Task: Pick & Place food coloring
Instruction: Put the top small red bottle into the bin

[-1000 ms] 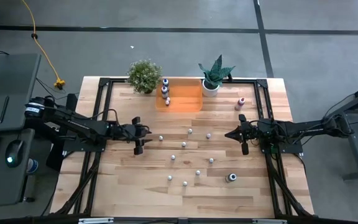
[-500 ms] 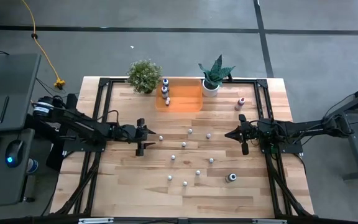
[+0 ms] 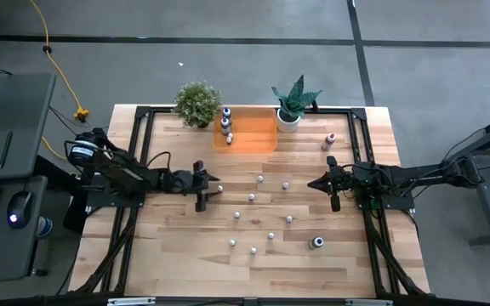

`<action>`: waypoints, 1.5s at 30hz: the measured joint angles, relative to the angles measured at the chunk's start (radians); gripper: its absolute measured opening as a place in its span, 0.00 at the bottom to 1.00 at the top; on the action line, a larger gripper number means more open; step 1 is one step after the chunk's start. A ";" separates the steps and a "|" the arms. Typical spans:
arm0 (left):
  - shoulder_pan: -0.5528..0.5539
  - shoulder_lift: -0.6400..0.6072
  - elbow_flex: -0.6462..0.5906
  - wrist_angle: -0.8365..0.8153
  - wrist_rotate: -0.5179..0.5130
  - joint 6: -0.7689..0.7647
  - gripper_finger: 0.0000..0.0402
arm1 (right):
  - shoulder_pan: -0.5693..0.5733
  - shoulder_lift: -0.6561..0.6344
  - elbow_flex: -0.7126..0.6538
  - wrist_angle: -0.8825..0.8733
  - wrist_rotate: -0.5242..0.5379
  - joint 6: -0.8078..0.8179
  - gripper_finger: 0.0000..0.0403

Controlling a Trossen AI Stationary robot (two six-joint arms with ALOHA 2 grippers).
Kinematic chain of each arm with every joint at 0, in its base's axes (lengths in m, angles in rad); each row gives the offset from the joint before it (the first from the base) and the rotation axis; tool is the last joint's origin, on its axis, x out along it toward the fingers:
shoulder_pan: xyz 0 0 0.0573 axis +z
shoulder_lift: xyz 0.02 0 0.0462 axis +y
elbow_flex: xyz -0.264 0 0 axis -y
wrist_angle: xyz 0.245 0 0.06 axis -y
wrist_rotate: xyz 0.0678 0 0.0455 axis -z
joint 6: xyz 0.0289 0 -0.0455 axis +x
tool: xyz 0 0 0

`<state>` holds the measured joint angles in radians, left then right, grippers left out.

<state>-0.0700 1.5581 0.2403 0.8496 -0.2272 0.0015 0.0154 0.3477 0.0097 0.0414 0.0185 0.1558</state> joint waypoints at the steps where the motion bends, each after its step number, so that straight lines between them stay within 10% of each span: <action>1: 0.001 0.000 0.002 -0.001 0.000 -0.006 0.57 | 0.000 0.000 0.000 0.000 0.000 0.000 0.00; 45: 0.000 0.011 0.004 0.001 0.050 -0.010 0.38 | 0.000 0.000 0.000 0.000 0.000 0.000 0.00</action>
<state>-0.0700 1.5694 0.2443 0.8503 -0.1773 -0.0085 0.0158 0.3477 0.0100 0.0416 0.0185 0.1558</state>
